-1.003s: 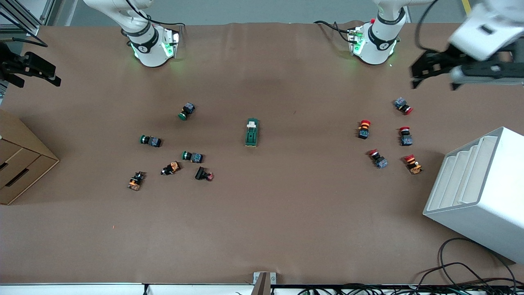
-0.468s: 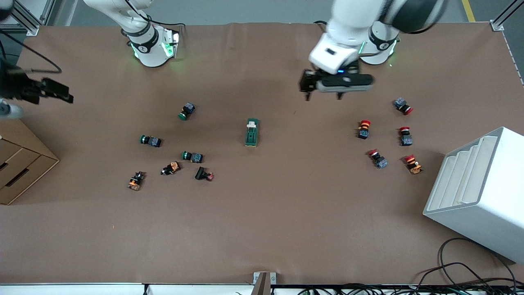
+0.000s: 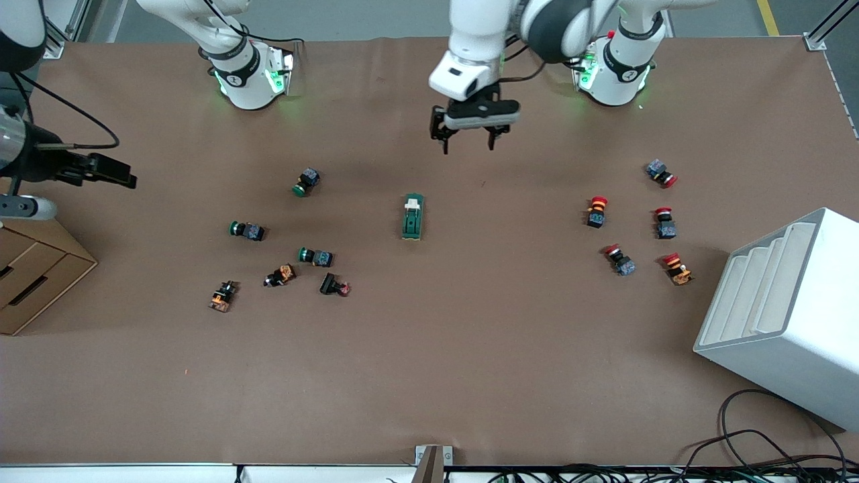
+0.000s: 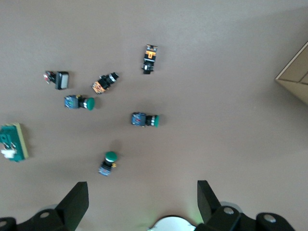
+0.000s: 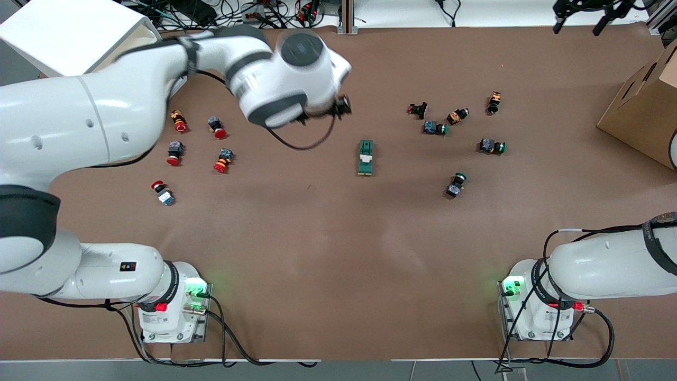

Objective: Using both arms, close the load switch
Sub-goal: 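Move the left gripper above the green switch while the right gripper approaches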

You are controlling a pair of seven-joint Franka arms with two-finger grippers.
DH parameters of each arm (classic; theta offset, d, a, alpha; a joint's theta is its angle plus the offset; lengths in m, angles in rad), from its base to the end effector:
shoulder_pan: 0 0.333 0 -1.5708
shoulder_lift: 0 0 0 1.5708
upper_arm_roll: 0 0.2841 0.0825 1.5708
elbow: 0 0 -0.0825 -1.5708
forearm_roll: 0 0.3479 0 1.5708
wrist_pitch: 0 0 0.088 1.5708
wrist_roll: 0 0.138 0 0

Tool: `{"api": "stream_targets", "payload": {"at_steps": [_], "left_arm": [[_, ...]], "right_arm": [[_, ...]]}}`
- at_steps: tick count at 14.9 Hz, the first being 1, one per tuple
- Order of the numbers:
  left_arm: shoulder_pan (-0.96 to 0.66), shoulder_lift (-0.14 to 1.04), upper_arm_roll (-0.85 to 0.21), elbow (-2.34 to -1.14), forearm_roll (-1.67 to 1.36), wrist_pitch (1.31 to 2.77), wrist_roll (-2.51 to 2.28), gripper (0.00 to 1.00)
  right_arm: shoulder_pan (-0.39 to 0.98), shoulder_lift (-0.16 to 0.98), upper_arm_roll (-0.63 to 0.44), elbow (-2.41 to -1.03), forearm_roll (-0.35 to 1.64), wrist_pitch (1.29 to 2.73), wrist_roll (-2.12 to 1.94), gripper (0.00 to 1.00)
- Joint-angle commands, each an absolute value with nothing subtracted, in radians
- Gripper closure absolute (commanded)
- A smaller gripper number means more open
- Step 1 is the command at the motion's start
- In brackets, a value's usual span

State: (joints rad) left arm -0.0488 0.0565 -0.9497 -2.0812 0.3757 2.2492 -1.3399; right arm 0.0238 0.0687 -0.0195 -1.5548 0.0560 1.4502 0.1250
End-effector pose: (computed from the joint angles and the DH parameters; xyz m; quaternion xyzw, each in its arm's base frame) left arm 0.3108 -0.4420 0.3823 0.9870 0.0634 0.1469 0.0122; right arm 0.5164 0.0108 0.5239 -0.9941 0.0592 0.0881 0.0217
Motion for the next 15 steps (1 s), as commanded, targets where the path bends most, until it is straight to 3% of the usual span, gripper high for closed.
{"api": "stream_targets", "payload": {"at_steps": [1, 5, 15], "left_arm": [[-0.127, 0.236, -0.951, -2.049, 0.622, 2.264, -1.591, 0.01], [-0.222, 0.403, -0.95, -2.017, 0.875, 2.263, -1.875, 0.01], [-0.415, 0.604, -0.892, -2.003, 1.244, 2.192, -2.209, 0.02]], "right_arm": [[0.087, 0.112, -0.015, -1.549, 0.101, 1.508, 0.274, 0.0], [0.242, 0.19, -0.015, -1.545, 0.098, 1.663, 0.475, 0.0], [0.433, 0.268, -0.02, -1.543, 0.09, 1.71, 0.67, 0.0]]}}
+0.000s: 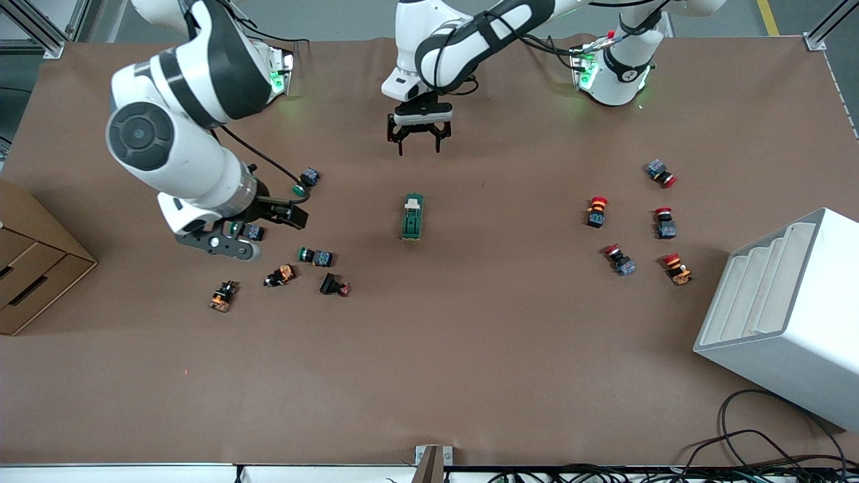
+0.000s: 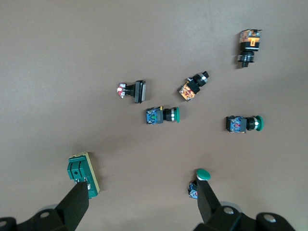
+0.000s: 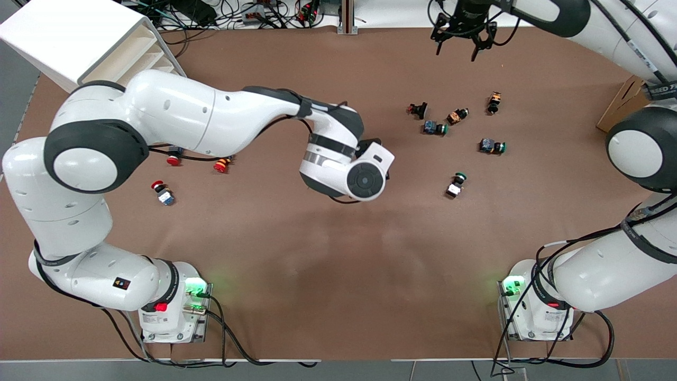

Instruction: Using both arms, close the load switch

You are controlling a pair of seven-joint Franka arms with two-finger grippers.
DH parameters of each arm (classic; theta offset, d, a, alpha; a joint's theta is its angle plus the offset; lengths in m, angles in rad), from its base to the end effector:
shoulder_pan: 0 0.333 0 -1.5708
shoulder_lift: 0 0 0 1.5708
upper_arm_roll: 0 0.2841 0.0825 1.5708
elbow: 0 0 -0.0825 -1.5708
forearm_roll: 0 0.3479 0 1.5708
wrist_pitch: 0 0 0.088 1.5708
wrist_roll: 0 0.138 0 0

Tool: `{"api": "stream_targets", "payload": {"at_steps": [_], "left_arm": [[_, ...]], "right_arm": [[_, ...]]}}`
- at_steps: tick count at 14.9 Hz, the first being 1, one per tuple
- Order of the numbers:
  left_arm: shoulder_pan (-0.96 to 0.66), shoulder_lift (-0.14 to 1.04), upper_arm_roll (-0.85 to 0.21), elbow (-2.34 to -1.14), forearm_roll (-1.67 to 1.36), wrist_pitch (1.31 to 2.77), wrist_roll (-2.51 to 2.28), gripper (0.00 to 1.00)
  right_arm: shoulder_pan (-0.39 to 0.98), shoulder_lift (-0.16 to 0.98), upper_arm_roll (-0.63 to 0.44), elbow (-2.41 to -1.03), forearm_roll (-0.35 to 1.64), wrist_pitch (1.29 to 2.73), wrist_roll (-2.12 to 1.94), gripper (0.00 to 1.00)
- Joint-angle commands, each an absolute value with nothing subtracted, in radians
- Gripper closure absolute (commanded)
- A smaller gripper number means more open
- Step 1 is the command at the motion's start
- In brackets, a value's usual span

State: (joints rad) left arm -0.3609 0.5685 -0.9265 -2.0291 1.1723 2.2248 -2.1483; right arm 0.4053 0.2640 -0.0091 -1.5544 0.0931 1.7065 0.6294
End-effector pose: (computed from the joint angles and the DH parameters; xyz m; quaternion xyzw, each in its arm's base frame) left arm 0.2092 -0.5238 0.2282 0.9738 0.0717 0.2130 0.0355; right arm 0.5336 0.2363 0.4340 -0.9896 0.1247 0.0705 0.0114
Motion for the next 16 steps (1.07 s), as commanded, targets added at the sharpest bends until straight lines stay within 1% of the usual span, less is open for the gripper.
{"api": "stream_targets", "payload": {"at_steps": [1, 6, 8, 11, 13, 16], "left_arm": [[-0.458, 0.609, -0.859, -2.003, 1.279, 2.183, -2.245, 0.02], [-0.675, 0.62, -0.684, -1.973, 1.305, 2.152, -2.283, 0.02], [-0.742, 0.635, -0.637, -1.954, 1.305, 2.108, -2.292, 0.02], [-0.801, 0.66, -0.6, -1.945, 1.35, 2.059, -2.334, 0.02], [-0.815, 0.696, -0.595, -1.945, 1.469, 2.034, -2.455, 0.02], [-0.828, 0.75, -0.597, -1.948, 1.616, 1.945, -2.536, 0.02]], "right_arm": [[0.454, 0.273, -0.02, -1.543, 0.089, 1.712, 0.707, 0.0], [0.498, 0.308, -0.018, -1.542, 0.103, 1.743, 0.889, 0.0], [0.553, 0.327, -0.024, -1.543, 0.1, 1.755, 0.951, 0.0], [0.586, 0.36, -0.023, -1.545, 0.095, 1.798, 1.035, 0.0], [0.604, 0.364, -0.023, -1.552, 0.095, 1.801, 1.048, 0.0], [0.623, 0.382, -0.018, -1.551, 0.104, 1.807, 1.054, 0.0]]}}
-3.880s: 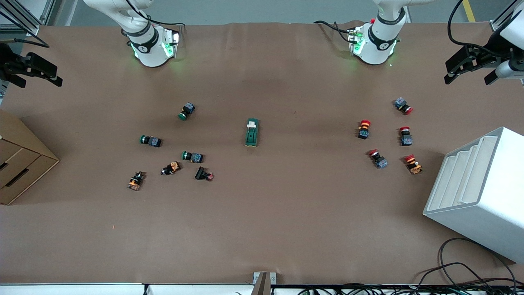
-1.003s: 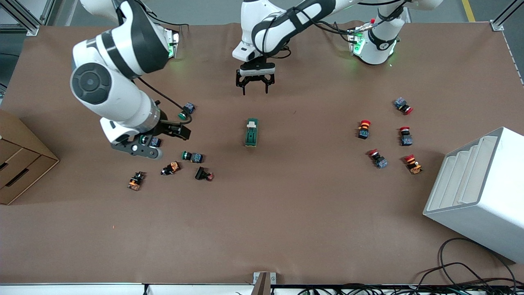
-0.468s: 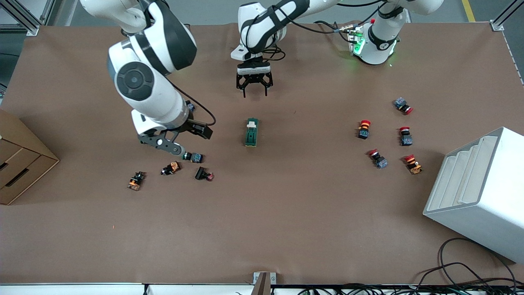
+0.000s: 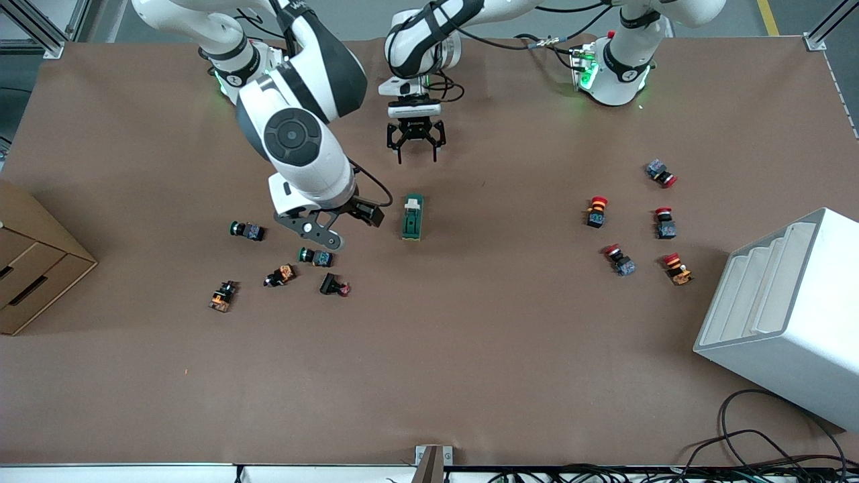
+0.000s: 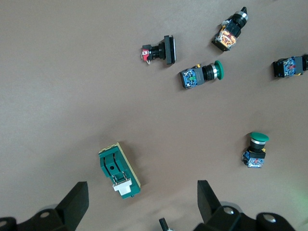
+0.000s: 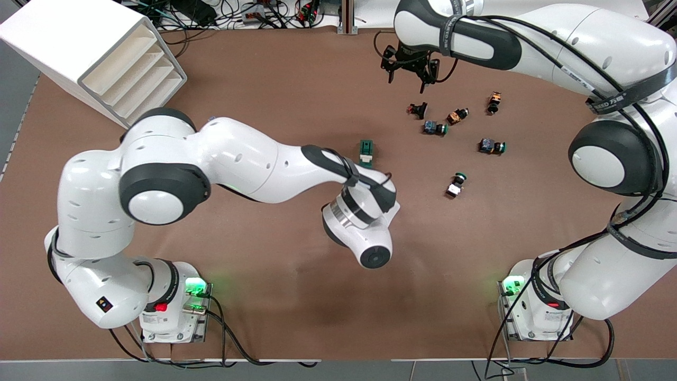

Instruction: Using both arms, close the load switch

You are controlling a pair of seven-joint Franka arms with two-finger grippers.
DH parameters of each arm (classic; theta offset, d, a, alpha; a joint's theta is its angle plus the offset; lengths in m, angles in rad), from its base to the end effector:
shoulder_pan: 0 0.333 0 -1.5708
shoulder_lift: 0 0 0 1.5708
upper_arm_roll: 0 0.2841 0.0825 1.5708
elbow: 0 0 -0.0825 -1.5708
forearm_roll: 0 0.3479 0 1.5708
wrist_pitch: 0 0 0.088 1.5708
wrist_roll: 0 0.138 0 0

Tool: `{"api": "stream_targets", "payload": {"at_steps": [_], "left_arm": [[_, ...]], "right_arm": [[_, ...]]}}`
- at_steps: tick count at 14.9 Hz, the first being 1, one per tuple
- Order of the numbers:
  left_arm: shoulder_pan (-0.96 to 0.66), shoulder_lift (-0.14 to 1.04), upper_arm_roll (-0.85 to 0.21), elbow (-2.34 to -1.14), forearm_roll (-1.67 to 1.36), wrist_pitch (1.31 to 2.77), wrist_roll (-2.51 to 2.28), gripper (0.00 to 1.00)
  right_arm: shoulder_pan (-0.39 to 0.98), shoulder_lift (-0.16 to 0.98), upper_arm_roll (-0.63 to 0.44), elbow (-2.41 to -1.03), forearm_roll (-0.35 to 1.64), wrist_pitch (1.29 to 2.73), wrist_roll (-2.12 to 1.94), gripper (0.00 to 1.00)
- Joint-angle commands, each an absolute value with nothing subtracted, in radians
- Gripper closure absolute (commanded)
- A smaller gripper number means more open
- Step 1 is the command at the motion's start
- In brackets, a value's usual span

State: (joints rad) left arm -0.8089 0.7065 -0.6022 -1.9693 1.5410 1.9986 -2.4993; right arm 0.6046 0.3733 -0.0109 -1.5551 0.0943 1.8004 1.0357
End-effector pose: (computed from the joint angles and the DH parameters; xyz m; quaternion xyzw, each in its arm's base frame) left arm 0.1683 -0.5302 0.1292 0.9144 0.0364 0.4030 0.0121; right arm 0.4951 0.3479 0.3753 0.9698 -0.2316 -0.0752 0.0169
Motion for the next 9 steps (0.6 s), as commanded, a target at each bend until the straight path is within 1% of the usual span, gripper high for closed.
{"api": "stream_targets", "payload": {"at_steps": [1, 7, 9], "left_arm": [[-0.837, 0.759, -0.595, -1.945, 1.632, 1.922, -2.537, 0.02], [-0.842, 0.773, -0.592, -1.939, 1.707, 1.896, -2.537, 0.02], [-0.847, 0.787, -0.565, -1.939, 1.752, 1.885, -2.537, 0.02]], "right_arm": [[0.635, 0.394, -0.02, -1.551, 0.104, 1.821, 1.054, 0.0], [0.667, 0.48, -0.018, -1.549, 0.106, 1.908, 1.057, 0.0], [0.675, 0.498, -0.018, -1.549, 0.106, 1.925, 1.084, 0.0]]}}
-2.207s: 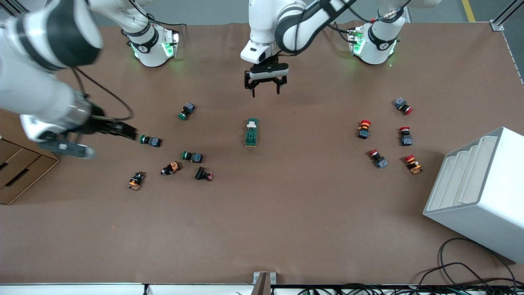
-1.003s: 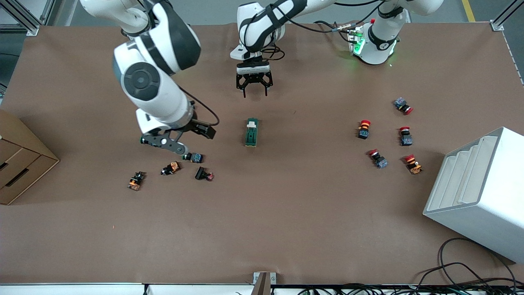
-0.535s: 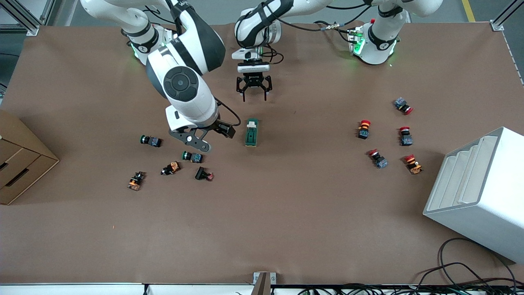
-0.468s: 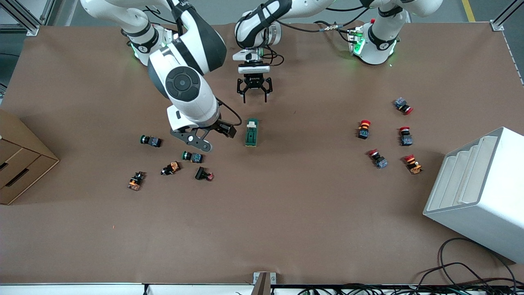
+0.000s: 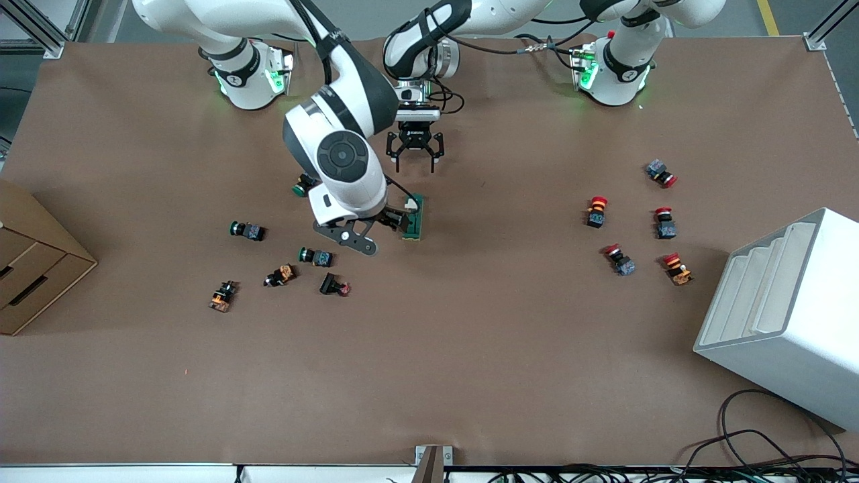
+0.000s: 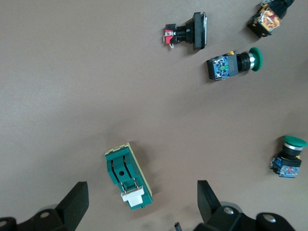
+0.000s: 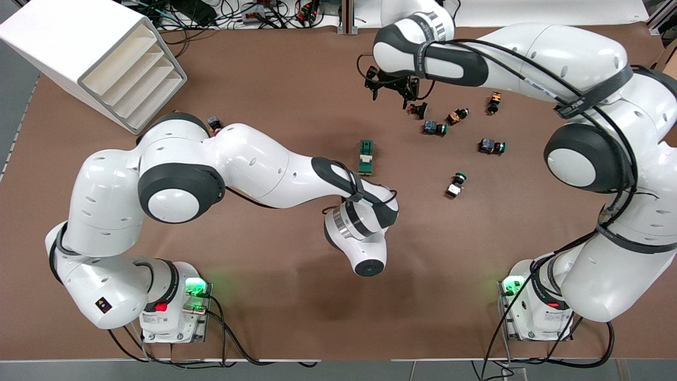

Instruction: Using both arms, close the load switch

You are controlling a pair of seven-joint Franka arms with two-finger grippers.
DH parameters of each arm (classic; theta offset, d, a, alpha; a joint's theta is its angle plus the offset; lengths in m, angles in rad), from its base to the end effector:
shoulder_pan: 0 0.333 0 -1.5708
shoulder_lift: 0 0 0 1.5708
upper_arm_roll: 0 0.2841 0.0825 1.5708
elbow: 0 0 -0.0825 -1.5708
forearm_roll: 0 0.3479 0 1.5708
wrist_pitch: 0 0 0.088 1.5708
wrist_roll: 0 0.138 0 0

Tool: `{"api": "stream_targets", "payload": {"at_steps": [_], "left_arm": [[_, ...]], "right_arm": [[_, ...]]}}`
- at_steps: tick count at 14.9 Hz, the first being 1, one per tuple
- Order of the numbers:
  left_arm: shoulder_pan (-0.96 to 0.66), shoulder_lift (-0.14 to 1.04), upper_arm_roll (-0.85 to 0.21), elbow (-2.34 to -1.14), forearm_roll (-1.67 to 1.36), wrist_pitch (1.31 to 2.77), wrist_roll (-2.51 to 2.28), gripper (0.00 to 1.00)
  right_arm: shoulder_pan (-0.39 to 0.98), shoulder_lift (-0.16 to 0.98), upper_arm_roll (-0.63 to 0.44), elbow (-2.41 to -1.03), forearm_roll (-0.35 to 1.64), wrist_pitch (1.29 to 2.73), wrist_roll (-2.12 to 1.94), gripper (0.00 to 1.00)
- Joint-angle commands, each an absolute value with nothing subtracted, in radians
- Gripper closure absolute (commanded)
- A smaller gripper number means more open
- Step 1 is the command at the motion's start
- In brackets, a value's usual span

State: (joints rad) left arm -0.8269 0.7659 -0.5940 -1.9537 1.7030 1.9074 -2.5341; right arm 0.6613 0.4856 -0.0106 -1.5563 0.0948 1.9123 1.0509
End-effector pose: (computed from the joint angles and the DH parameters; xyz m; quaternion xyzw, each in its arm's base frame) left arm 0.1760 -0.5316 0.1127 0.8864 0.0017 0.4624 0.0220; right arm 0.4892 0.3853 0.3135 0.9734 -0.2161 -0.0735 0.0216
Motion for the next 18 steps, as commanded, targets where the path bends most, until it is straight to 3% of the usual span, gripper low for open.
{"api": "stream_targets", "payload": {"at_steps": [1, 5, 9, 14, 18], "left_arm": [[-0.853, 0.796, -0.555, -1.937, 1.775, 1.885, -2.537, 0.02], [-0.922, 0.845, -0.486, -1.882, 1.792, 1.858, -2.543, 0.02], [-0.93, 0.853, -0.482, -1.884, 1.793, 1.853, -2.553, 0.02], [-0.933, 0.865, -0.482, -1.885, 1.793, 1.85, -2.548, 0.02], [-0.933, 0.868, -0.482, -1.887, 1.792, 1.85, -2.553, 0.01]], "right_arm": [[0.686, 0.506, -0.018, -1.551, 0.106, 1.951, 1.101, 0.0], [0.736, 0.543, -0.017, -1.554, 0.106, 2.023, 1.178, 0.0], [0.747, 0.558, -0.017, -1.558, 0.152, 2.057, 1.183, 0.0], [0.761, 0.558, -0.017, -1.67, 0.155, 2.221, 1.18, 0.0], [0.762, 0.557, -0.017, -1.715, 0.155, 2.269, 1.166, 0.0]]}}
